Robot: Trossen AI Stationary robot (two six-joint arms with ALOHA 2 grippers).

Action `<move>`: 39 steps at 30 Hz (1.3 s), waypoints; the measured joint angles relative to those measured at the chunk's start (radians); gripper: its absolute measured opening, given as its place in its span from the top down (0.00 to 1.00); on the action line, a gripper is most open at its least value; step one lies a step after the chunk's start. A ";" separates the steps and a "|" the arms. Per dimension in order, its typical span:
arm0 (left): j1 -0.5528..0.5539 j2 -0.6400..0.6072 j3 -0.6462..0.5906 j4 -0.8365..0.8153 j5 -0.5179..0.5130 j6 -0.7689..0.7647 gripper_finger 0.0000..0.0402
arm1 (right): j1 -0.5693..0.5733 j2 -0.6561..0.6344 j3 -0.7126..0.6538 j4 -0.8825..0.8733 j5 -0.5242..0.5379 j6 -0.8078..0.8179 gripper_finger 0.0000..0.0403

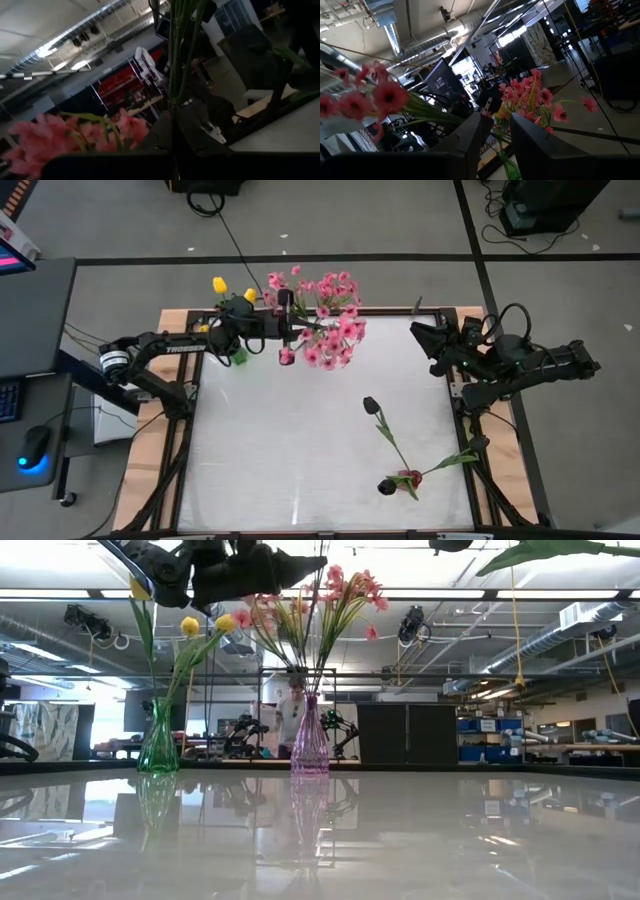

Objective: Sort flowers into vase by color
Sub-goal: Put the pink flowers into the purple vase

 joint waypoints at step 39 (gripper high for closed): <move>-0.034 0.077 -0.060 0.099 -0.146 -0.006 0.99 | 0.000 0.000 0.000 0.000 0.000 0.000 0.72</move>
